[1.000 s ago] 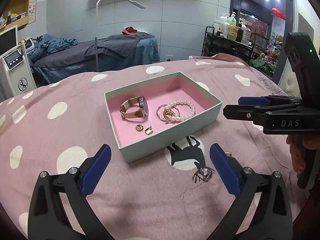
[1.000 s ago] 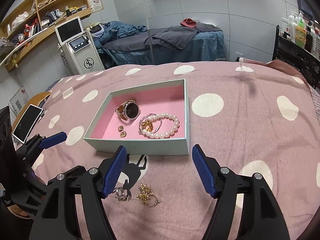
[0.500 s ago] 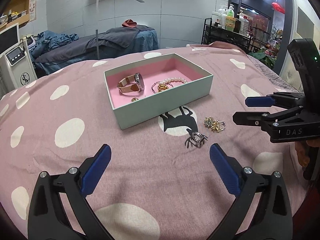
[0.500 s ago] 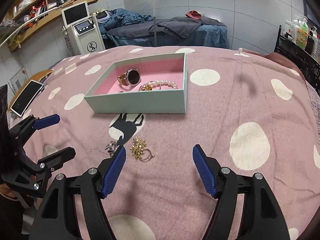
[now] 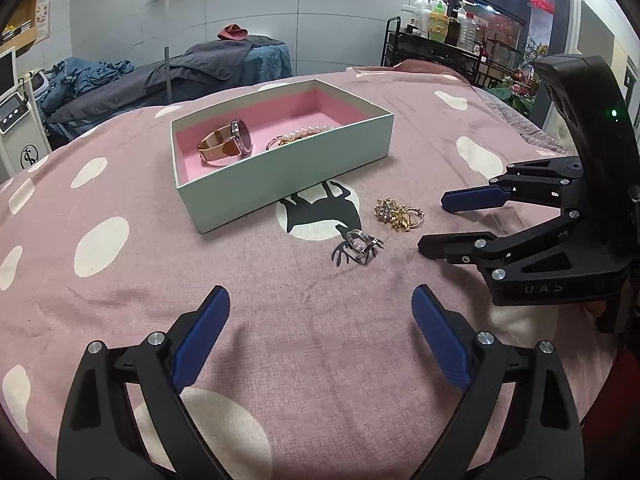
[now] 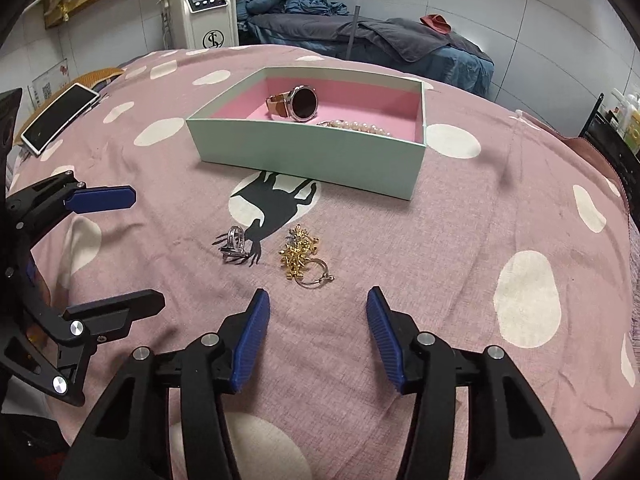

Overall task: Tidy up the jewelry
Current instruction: 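Grasp the silver claw ring with the left tool while the right tool grasps a gold earring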

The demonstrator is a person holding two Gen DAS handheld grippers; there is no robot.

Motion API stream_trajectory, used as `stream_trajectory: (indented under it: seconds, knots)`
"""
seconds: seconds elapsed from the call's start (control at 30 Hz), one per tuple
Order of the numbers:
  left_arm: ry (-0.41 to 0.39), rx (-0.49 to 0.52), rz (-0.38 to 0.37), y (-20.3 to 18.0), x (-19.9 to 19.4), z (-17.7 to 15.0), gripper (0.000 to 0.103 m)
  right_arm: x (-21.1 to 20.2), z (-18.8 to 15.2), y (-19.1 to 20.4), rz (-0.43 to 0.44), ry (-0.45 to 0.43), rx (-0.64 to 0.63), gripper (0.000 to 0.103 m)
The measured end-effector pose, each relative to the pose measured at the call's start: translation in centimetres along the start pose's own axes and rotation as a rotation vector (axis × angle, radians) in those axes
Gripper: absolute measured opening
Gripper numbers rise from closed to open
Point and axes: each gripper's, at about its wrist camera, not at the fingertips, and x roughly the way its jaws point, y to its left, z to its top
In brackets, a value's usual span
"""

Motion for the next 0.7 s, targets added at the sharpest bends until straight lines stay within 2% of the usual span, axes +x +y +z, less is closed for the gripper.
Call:
stream_trajectory:
  seconds: [0.07, 0.33, 0.43, 0.5, 0.6, 0.7]
  knots:
    - [0.012, -0.005, -0.010, 0.0, 0.3, 0.1, 0.079, 0.3, 0.2, 0.1, 0.008, 0.004, -0.023, 0.048]
    - [0.061, 0.011, -0.042, -0.3, 2.1, 0.7, 0.065, 1.0, 1.0, 0.1, 0.057, 0.017, -0.094, 0.044]
    - [0.066, 0.009, -0.053, -0.4, 2.6, 1.2, 0.062, 1.2, 1.2, 0.1, 0.071, 0.019, -0.101, 0.039]
    - [0.068, 0.012, -0.056, -0.4, 3.0, 1.5, 0.060, 1.2, 1.3, 0.2, 0.076, 0.019, -0.105, 0.028]
    - [0.072, 0.012, -0.063, -0.4, 3.6, 1.9, 0.060, 1.2, 1.3, 0.4, 0.085, 0.020, -0.107, 0.019]
    - [0.082, 0.013, -0.072, -0.4, 4.0, 2.1, 0.060, 1.1, 1.2, 0.5, 0.087, 0.019, -0.103, 0.016]
